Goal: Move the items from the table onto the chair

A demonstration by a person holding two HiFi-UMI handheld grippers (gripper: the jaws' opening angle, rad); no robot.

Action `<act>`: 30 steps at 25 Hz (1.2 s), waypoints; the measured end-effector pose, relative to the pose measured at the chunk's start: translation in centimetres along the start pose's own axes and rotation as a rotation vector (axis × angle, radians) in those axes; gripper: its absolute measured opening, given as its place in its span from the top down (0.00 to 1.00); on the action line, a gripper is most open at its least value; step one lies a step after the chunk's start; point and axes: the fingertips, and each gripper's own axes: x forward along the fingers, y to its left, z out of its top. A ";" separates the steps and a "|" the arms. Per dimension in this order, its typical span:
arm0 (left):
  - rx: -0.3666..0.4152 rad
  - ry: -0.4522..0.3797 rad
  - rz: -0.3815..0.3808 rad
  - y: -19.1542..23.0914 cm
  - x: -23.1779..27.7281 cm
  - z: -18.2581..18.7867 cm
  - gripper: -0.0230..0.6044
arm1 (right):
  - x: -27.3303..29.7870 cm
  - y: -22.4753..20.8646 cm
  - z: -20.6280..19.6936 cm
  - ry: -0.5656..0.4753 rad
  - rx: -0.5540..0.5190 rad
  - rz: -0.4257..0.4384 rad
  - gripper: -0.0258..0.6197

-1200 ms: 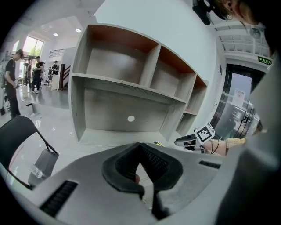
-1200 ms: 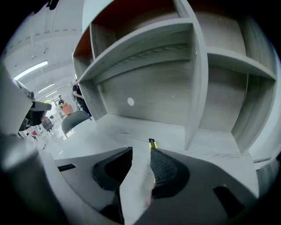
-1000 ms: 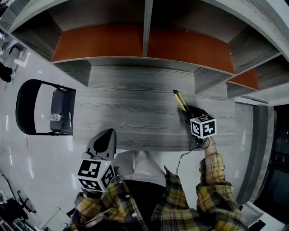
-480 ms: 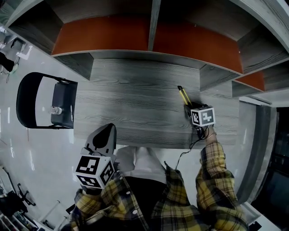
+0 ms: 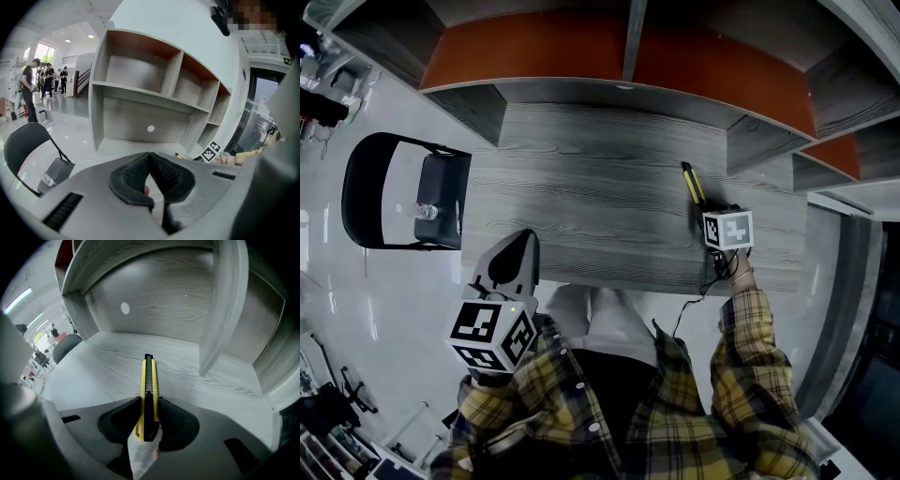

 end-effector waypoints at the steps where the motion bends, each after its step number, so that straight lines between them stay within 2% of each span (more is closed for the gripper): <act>1: -0.001 -0.005 0.004 0.2 -0.1 0.1 0.96 | -0.5 0.6 0.1 -0.013 0.006 0.015 0.77; 6: -0.016 -0.028 0.017 0.7 -0.5 0.5 0.96 | -3.5 4.0 0.7 -0.100 0.027 0.086 0.77; 13: -0.041 -0.049 0.033 0.9 -1.1 0.0 0.96 | -6.9 8.8 1.0 -0.213 0.155 0.245 0.77; 19: -0.075 -0.081 0.081 2.0 -2.8 -0.7 0.96 | -8.7 14.0 2.4 -0.254 0.164 0.375 0.77; 26: -0.143 -0.137 0.181 7.8 -6.5 -1.0 0.96 | -8.2 21.4 5.2 -0.262 0.192 0.500 0.77; 30: -0.176 -0.181 0.248 15.0 -9.7 -1.4 0.96 | -6.6 26.5 6.2 -0.247 0.173 0.513 0.77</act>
